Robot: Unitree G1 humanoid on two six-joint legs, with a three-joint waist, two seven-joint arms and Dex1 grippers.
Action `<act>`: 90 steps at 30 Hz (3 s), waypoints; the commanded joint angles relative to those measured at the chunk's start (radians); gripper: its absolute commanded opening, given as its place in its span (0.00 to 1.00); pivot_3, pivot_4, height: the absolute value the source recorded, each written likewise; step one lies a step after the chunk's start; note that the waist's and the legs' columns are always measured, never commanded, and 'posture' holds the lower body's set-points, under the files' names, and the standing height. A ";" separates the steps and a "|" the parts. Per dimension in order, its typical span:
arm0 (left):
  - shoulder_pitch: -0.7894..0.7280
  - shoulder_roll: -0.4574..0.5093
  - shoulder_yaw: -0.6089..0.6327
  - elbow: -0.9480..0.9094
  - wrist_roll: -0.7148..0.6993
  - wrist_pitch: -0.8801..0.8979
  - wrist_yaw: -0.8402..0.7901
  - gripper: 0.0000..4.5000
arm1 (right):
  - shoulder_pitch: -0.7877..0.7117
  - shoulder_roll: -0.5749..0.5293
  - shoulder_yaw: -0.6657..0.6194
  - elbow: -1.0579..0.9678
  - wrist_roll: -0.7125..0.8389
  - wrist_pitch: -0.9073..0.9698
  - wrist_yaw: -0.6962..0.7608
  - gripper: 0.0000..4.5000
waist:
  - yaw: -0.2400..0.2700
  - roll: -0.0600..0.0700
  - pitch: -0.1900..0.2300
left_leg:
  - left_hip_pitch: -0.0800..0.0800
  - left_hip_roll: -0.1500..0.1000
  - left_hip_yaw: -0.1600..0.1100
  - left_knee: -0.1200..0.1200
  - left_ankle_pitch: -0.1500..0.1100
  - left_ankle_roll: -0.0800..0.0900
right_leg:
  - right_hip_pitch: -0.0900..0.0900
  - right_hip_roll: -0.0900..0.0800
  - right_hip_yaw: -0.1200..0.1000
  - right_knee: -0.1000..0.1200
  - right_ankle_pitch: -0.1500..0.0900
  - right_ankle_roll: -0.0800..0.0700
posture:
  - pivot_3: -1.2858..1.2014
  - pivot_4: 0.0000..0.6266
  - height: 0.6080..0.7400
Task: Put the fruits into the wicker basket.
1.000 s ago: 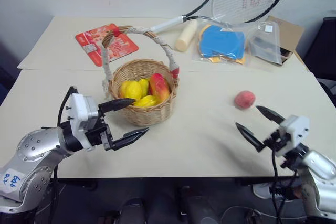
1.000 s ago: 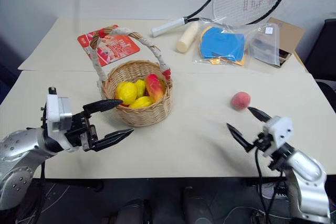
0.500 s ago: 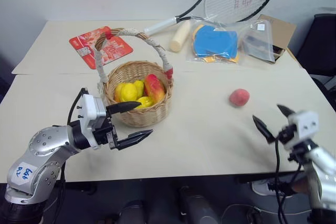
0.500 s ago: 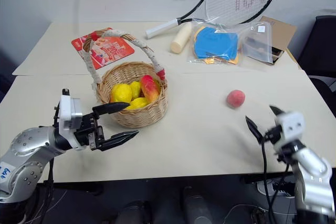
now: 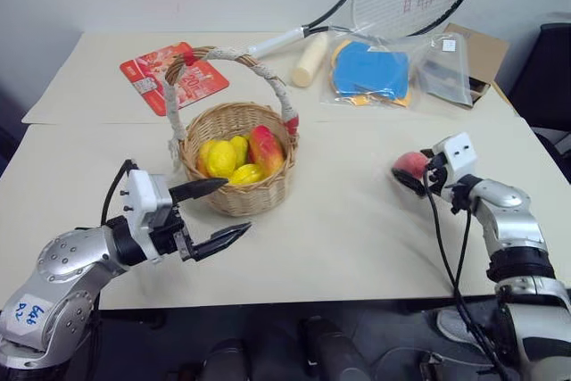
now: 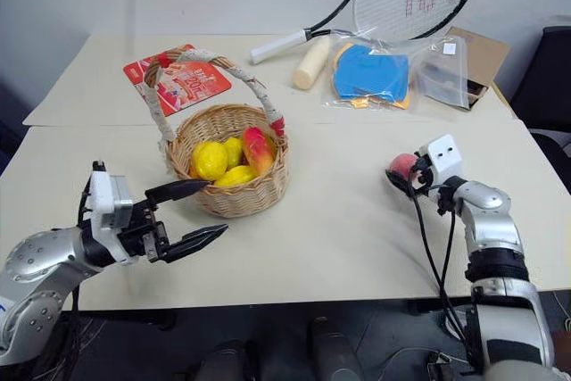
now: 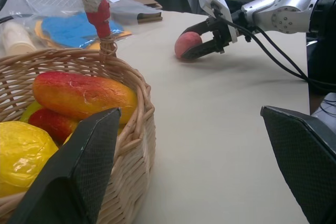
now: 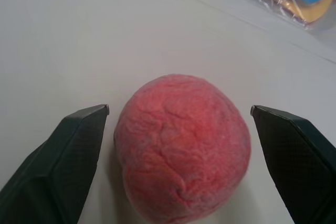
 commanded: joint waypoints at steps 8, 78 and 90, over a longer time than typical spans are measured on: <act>0.087 -0.012 0.184 -0.032 -0.053 -0.009 0.030 1.00 | -0.023 0.009 0.016 -0.245 0.172 -0.040 0.318 0.55 | -0.005 0.006 0.004 | 0.000 0.001 0.001 0.000 0.000 0.000 | 0.000 0.000 0.001 0.000 0.000 0.000 | 0.52 0.24 1.00; 0.269 -0.096 0.251 -0.048 -0.087 -0.052 0.046 1.00 | -0.270 0.263 0.168 -0.336 0.202 0.067 0.517 0.04 | -0.019 0.000 0.002 | -0.015 0.004 -0.002 0.005 -0.005 0.000 | -0.016 -0.002 -0.004 0.003 -0.001 -0.002 | 0.52 0.24 1.00; -0.013 -0.098 0.029 0.162 -0.030 -0.073 -0.058 1.00 | 0.122 -0.027 -0.253 -0.920 0.381 0.471 0.115 0.04 | 0.007 0.001 0.003 | -0.016 -0.001 -0.002 0.005 -0.004 0.001 | -0.016 -0.003 -0.003 0.002 0.001 0.001 | 0.52 0.24 1.00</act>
